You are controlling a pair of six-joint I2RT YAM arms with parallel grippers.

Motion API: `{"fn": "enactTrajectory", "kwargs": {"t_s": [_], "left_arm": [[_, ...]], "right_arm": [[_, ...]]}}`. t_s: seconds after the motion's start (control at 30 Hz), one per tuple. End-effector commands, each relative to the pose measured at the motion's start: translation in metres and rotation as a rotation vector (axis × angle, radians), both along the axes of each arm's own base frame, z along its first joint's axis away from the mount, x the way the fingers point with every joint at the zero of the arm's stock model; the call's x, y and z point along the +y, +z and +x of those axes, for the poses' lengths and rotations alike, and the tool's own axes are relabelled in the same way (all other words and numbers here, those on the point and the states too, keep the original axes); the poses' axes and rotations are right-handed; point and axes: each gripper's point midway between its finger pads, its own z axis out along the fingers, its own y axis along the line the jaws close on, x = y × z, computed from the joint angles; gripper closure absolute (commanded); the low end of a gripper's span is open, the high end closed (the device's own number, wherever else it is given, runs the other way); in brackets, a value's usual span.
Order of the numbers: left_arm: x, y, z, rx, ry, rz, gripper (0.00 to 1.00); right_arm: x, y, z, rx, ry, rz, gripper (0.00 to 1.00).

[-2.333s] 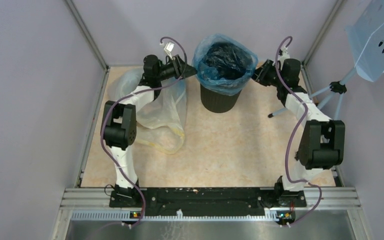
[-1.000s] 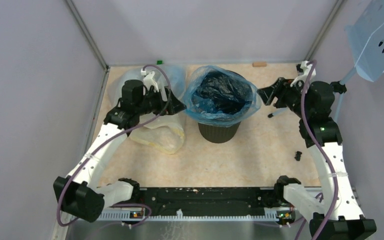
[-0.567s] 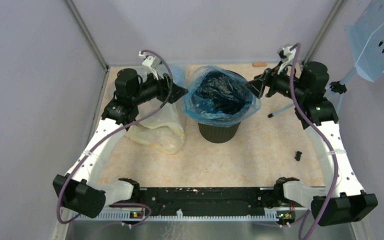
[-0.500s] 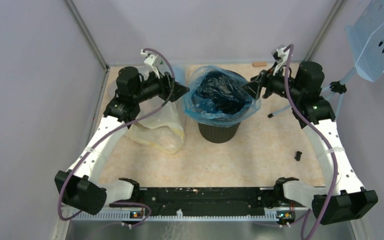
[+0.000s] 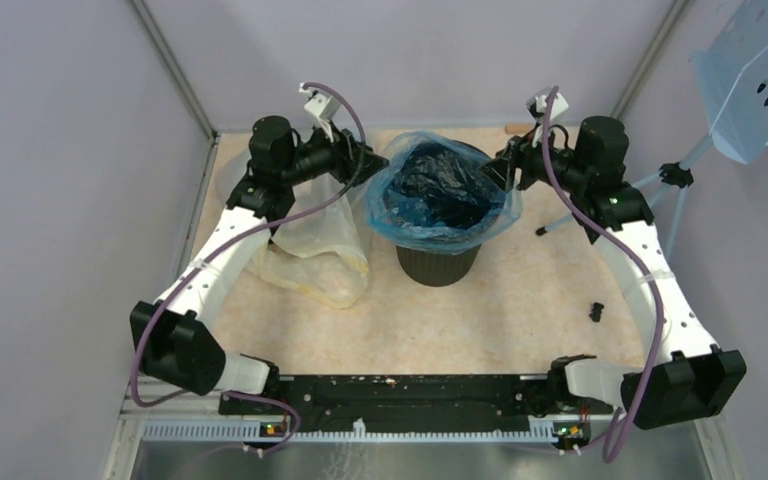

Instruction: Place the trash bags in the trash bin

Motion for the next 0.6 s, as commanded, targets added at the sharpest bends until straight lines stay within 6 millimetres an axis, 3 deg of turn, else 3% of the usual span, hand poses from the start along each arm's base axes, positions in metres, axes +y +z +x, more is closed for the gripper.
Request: {"fn": "enactTrajectory", "kwargs": {"t_s": [0.0, 0.13, 0.23, 0.43, 0.57], "left_arm": [[-0.01, 0.025, 0.004, -0.1, -0.066, -0.023, 0.38], [-0.011, 0.02, 0.014, -0.075, -0.043, -0.015, 0.49], [-0.012, 0.02, 0.017, -0.073, -0.044, -0.016, 0.6], [-0.01, 0.025, 0.022, -0.09, -0.024, -0.013, 1.0], [-0.01, 0.027, 0.025, -0.095, -0.015, -0.01, 1.0]], "right_arm": [[0.008, 0.02, 0.006, -0.082, 0.054, 0.001, 0.47], [0.012, 0.019, 0.011, -0.075, 0.065, 0.009, 0.54], [0.013, 0.018, 0.014, -0.067, 0.072, 0.007, 0.68], [0.012, 0.017, 0.02, -0.06, 0.055, 0.012, 0.97], [0.008, 0.02, 0.027, -0.067, 0.015, 0.013, 1.0]]}}
